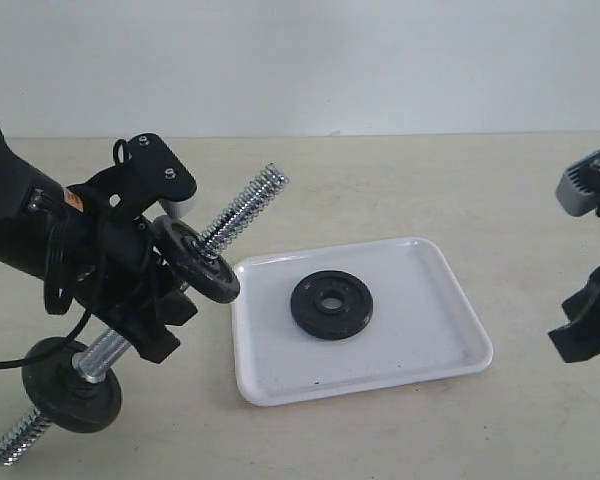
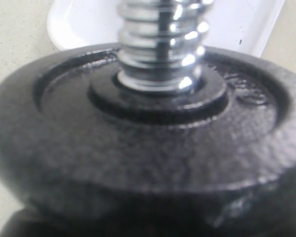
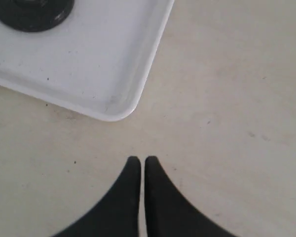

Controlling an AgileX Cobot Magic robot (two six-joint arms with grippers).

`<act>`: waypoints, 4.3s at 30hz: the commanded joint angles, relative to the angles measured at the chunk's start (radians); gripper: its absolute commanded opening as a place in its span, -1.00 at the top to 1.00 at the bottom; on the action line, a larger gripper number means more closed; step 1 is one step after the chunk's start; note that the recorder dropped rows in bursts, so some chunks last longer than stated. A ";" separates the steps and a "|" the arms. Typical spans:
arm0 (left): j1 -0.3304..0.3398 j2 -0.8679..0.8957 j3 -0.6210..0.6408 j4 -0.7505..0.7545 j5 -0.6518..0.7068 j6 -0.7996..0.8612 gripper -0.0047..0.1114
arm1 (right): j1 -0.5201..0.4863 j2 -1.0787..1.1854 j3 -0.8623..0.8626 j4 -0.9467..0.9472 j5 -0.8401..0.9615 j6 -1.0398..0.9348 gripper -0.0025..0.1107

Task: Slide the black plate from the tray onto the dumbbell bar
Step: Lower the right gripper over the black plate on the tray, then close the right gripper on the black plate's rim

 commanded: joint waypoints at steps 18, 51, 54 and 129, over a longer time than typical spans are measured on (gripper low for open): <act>-0.004 -0.056 -0.046 -0.056 -0.103 0.007 0.84 | 0.000 0.164 -0.086 0.437 -0.073 -0.086 0.77; -0.004 -0.056 -0.046 -0.060 -0.099 0.007 0.84 | 0.243 0.484 -0.216 0.669 -0.264 -0.277 -0.88; -0.004 -0.056 -0.046 -0.056 -0.106 0.007 0.84 | 0.243 0.526 -0.262 0.666 -0.266 -0.279 -0.88; -0.004 -0.056 -0.046 -0.062 -0.097 0.004 0.84 | 0.370 0.962 -0.772 -0.136 0.077 0.333 -0.88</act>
